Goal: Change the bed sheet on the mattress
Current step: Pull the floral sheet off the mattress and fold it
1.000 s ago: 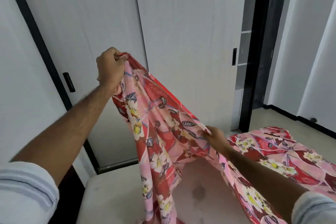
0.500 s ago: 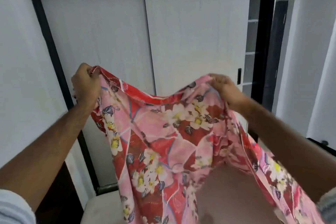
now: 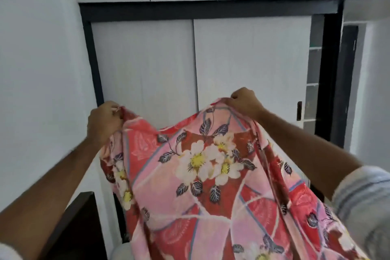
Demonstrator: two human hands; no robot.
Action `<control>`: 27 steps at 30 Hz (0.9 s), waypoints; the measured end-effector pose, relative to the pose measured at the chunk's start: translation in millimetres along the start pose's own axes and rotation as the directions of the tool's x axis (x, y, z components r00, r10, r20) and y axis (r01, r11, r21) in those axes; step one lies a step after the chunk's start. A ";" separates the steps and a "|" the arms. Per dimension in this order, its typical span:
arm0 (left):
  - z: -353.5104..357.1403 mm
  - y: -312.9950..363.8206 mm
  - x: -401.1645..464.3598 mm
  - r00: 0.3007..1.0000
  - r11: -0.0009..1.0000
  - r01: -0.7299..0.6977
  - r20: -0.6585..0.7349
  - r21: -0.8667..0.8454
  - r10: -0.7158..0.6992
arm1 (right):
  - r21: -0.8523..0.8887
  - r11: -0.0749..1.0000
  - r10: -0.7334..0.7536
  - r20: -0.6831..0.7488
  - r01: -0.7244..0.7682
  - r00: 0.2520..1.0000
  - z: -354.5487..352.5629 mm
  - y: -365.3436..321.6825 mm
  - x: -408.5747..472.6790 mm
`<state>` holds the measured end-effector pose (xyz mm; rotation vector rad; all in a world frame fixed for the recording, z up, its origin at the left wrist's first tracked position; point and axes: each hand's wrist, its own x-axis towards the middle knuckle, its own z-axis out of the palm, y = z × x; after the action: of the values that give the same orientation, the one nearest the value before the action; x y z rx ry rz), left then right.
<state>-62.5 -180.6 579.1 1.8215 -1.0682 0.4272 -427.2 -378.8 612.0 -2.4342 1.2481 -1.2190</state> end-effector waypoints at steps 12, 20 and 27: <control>82.7 120.6 -79.0 0.833 0.865 0.062 0.504 -0.497 0.229 | 0.159 0.980 -0.152 0.183 0.123 0.971 51.0 -25.8 -19.9; 131.0 153.1 -88.8 0.870 0.935 -0.125 0.417 -0.331 0.263 | 0.236 0.964 -0.166 0.183 0.121 0.969 25.4 -0.3 -50.5; 156.0 169.6 -102.2 0.835 0.902 -0.297 0.373 -0.314 0.405 | 0.474 0.857 -0.044 0.457 -0.202 0.888 2.7 46.0 -63.5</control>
<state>-281.8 -293.7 527.5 1.5269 -1.7056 0.0909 -474.1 -362.5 551.3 -2.0659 0.7569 -0.7543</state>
